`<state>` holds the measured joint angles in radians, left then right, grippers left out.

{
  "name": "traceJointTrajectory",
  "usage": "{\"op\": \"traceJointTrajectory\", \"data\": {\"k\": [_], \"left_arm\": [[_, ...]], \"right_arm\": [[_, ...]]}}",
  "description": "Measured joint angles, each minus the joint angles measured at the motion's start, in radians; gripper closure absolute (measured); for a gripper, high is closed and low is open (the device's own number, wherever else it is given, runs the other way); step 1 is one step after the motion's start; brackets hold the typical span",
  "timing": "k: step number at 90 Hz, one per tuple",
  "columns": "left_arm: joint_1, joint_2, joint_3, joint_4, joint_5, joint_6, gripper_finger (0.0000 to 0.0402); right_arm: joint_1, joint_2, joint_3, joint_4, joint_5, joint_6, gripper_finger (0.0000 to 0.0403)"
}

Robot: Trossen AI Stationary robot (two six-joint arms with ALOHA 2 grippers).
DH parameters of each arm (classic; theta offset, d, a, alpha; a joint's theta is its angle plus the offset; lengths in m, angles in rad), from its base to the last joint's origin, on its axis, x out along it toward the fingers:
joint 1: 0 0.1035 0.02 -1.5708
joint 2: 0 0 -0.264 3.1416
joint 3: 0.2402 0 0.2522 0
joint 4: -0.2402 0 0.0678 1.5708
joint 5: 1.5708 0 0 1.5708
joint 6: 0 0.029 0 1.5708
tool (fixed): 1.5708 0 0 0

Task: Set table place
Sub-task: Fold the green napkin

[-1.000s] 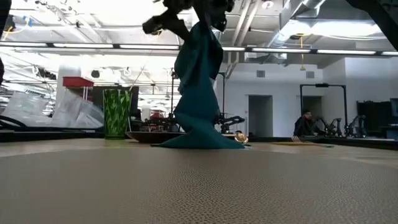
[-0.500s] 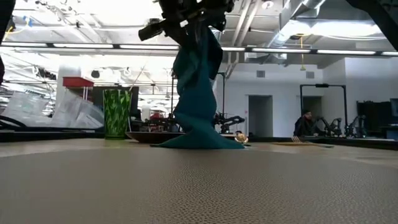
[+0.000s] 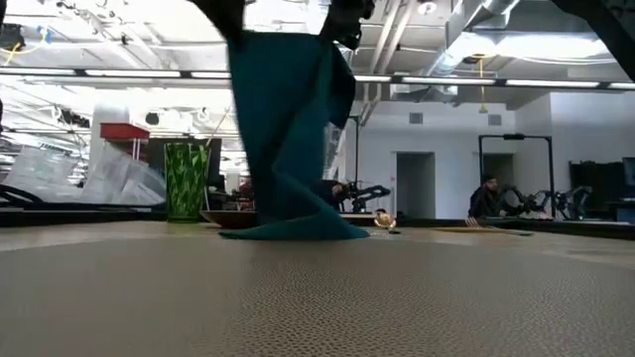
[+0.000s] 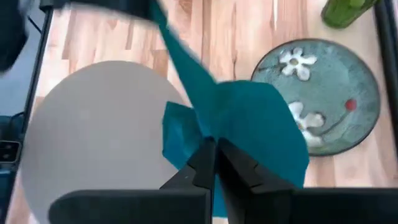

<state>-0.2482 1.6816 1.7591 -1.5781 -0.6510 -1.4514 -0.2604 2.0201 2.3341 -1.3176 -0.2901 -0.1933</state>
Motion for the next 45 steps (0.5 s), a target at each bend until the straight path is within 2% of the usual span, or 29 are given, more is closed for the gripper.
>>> {"op": "traceJointTrajectory", "data": {"k": [22, 35, 45], "left_arm": [[0.015, -0.014, -0.005, 0.034, -0.032, 0.125, 0.0401], [0.003, -0.015, 0.045, 0.074, -0.034, 0.232, 0.0402], [0.0, -0.014, 0.088, 0.038, -0.056, 0.311, 0.0401]], "right_arm": [[0.099, -0.006, 0.0, -0.043, 0.001, 0.065, 0.0403], [0.164, -0.017, 0.018, -0.054, 0.005, 0.12, 0.0403], [0.199, -0.041, 0.022, -0.028, 0.014, 0.148, 0.0403]]}}
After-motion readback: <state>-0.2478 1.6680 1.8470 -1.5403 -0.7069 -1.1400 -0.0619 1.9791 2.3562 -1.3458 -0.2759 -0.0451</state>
